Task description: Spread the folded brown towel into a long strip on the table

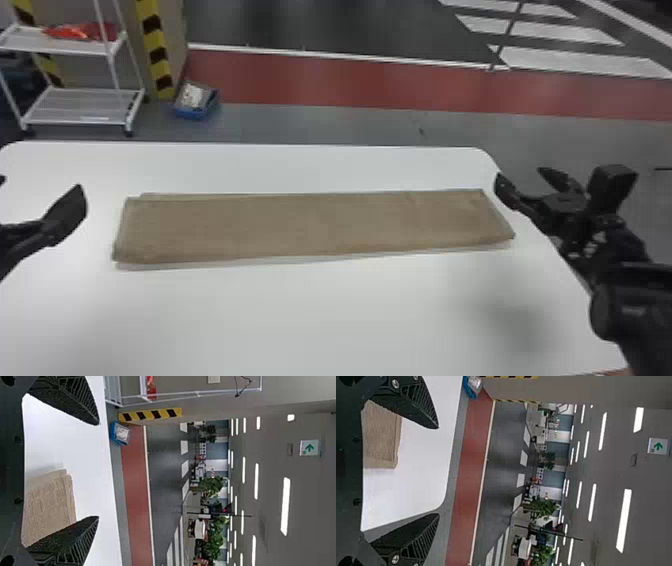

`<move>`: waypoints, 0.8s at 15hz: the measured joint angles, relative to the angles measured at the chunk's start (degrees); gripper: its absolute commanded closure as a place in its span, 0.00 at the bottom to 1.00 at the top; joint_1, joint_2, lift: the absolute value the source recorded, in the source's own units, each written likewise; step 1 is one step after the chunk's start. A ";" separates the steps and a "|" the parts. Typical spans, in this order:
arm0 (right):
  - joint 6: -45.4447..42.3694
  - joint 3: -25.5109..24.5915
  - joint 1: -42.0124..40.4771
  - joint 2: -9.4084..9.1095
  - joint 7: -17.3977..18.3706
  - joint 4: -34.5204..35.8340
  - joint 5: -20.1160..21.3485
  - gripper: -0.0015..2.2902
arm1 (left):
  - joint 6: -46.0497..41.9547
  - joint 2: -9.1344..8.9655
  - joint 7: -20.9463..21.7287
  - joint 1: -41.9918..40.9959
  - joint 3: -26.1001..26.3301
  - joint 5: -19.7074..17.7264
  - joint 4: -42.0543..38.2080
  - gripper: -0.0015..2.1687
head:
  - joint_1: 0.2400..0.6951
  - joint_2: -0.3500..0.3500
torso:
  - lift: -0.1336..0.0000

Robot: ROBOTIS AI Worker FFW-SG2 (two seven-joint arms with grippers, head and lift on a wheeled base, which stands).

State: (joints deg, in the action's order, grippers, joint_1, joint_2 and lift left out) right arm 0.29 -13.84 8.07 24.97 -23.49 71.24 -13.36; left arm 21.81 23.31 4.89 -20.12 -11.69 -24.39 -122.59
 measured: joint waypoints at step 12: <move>15.54 7.36 -35.01 -20.89 9.12 50.10 4.69 0.05 | -16.67 -4.40 -10.44 -10.49 11.36 5.95 -3.28 0.02 | 1.00 0.53 | 0.08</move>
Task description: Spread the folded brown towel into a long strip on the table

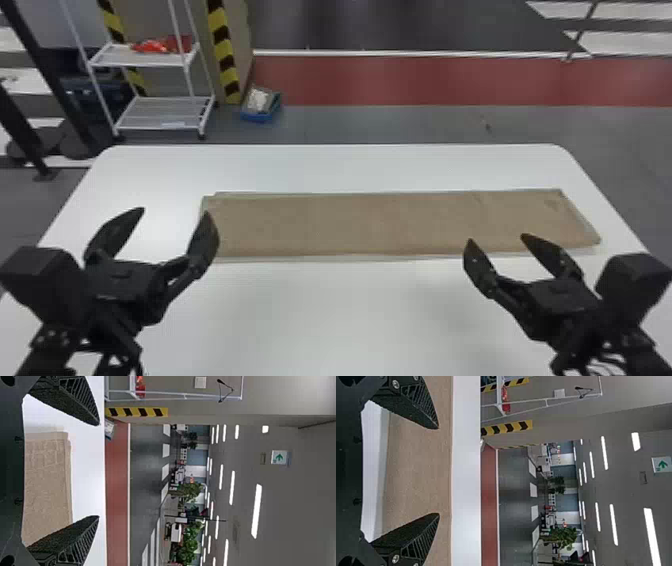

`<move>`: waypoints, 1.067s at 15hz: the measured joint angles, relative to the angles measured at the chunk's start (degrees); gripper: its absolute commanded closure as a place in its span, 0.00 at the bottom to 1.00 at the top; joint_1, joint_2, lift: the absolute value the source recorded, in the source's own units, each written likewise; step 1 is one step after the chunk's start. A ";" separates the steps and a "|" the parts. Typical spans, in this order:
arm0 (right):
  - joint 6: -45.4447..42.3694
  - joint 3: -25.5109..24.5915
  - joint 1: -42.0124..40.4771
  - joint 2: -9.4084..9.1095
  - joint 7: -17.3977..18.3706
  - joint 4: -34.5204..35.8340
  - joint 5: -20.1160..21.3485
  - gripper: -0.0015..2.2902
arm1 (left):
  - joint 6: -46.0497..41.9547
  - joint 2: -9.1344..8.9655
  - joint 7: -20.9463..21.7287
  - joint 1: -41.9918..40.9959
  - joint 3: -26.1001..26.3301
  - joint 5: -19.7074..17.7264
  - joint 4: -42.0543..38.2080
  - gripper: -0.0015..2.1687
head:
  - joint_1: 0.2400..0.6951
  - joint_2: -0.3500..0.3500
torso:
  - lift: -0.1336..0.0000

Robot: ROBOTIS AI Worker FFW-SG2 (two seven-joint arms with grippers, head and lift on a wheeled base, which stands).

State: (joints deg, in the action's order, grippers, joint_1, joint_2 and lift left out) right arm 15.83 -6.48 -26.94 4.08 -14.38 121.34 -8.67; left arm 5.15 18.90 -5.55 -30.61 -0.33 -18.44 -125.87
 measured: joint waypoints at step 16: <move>-18.29 4.00 -17.03 2.57 5.49 5.98 0.41 0.05 | -16.17 -0.02 -6.05 -8.38 4.89 4.90 0.73 0.02 | 1.00 0.55 | 0.08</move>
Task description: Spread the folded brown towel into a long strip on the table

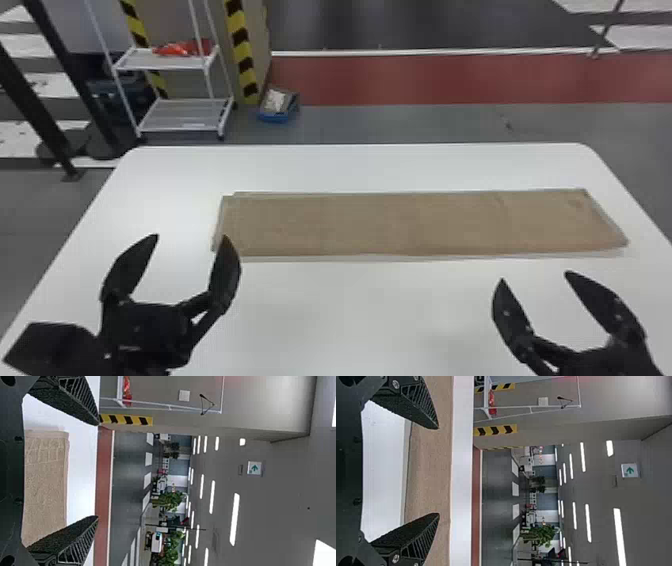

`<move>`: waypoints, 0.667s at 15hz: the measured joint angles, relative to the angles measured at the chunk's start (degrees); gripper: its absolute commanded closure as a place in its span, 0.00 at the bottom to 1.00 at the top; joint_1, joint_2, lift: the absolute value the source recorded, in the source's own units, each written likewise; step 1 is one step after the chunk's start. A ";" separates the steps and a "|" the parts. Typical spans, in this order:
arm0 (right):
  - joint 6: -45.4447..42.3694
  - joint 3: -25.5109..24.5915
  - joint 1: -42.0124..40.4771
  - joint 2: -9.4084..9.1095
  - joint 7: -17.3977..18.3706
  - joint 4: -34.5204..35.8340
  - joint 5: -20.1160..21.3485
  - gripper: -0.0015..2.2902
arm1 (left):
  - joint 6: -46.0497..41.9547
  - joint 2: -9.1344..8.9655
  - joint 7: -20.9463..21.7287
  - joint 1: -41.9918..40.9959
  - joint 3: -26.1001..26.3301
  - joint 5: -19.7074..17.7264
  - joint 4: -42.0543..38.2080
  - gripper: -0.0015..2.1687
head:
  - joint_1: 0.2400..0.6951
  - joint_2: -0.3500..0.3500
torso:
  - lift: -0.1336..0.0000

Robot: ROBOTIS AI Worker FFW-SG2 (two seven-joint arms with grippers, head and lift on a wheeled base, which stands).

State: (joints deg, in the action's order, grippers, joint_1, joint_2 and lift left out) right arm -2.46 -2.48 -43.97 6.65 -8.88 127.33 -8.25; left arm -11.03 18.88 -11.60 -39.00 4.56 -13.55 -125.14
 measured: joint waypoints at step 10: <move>-9.31 0.73 -3.72 0.51 2.65 2.10 0.28 0.05 | 1.62 0.33 -2.98 0.01 -2.49 2.85 1.89 0.02 | 1.00 0.60 | 0.08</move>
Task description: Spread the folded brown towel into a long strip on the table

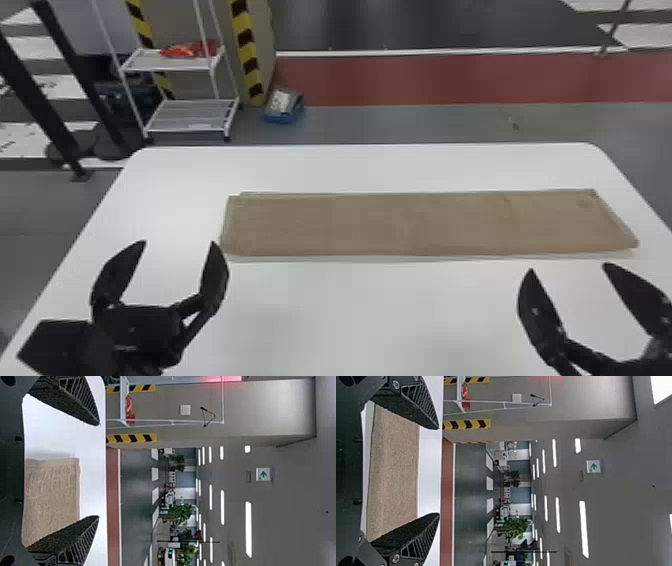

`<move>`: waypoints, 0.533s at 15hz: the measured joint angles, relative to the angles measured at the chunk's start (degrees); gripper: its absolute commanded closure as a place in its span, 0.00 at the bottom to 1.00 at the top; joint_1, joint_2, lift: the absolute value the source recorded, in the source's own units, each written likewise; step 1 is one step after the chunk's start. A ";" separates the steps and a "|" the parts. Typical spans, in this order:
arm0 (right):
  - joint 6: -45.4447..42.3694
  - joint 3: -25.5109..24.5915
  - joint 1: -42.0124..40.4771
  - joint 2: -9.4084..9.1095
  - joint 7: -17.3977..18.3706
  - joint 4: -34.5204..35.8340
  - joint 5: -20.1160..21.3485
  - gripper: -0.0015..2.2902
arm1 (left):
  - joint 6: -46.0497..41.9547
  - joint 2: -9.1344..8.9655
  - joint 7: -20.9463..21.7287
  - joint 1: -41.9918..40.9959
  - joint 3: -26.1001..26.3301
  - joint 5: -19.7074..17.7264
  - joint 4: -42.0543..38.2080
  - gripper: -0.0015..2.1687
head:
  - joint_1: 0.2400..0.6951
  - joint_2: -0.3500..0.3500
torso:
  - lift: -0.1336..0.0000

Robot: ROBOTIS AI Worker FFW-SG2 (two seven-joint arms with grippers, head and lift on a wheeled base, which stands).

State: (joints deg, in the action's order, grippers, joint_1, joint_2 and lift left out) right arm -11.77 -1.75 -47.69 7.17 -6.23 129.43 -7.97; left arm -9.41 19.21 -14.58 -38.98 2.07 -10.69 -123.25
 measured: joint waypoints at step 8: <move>0.93 -1.12 0.41 -0.59 -0.59 -0.22 -0.19 0.05 | 0.34 1.23 4.79 -0.12 -4.19 -1.53 -0.38 0.02 | 1.00 0.63 | 0.08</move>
